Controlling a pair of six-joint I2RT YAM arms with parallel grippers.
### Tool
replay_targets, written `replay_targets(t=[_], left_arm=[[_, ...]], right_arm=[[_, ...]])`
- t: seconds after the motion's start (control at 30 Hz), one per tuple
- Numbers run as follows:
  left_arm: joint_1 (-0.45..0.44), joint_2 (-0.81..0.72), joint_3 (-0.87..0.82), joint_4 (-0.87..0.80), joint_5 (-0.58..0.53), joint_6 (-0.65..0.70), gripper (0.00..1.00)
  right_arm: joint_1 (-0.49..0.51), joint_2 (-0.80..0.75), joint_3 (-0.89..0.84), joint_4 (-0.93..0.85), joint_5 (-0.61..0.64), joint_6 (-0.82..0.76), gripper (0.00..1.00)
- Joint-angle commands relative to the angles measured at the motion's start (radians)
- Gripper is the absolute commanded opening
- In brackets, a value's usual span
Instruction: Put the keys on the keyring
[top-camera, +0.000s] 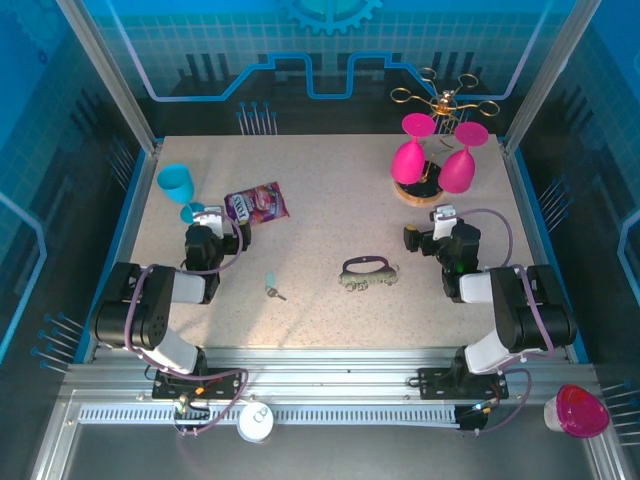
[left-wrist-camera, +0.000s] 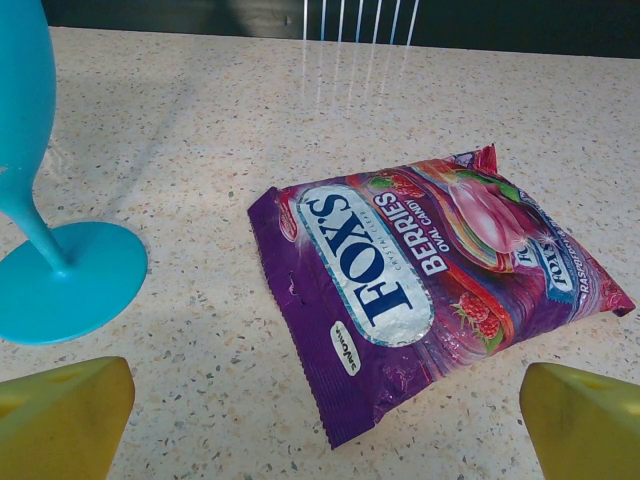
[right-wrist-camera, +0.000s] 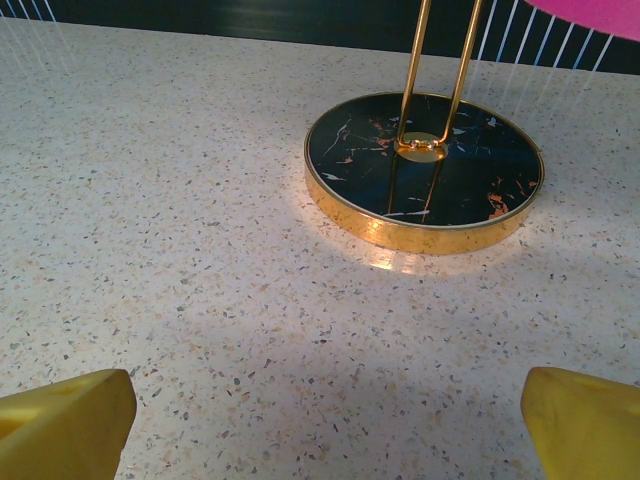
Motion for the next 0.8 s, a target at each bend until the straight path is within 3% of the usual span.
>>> replay_targets(t=[0.0, 0.13, 0.3, 0.4, 0.53, 0.67, 0.77], left_arm=[[0.012, -0.011, 0.015, 0.000, 0.032, -0.004, 0.99], [0.012, -0.060, -0.062, 0.107, -0.019, -0.020, 0.99], [0.013, -0.300, -0.182, 0.116, -0.106, -0.053, 0.99], [0.017, -0.505, -0.133, -0.198, -0.130, -0.128, 0.99], [0.028, -0.641, 0.045, -0.715, -0.137, -0.234, 0.99], [0.030, -0.682, 0.141, -0.944, -0.008, -0.247, 0.99], [0.029, -0.708, 0.165, -0.999, 0.131, -0.306, 0.99]], right_arm=[[0.008, 0.005, 0.022, 0.008, 0.013, -0.005, 1.00], [0.007, -0.072, -0.019, 0.030, -0.015, -0.014, 1.00], [0.023, -0.458, -0.035, -0.298, 0.044, 0.069, 1.00], [0.011, -0.644, 0.034, -0.636, 0.107, 0.272, 1.00], [-0.027, -0.729, 0.144, -0.973, -0.031, 0.350, 1.00], [-0.029, -0.712, 0.186, -1.081, -0.214, 0.408, 1.00], [0.046, -0.670, 0.250, -1.185, -0.233, 0.402, 0.97]])
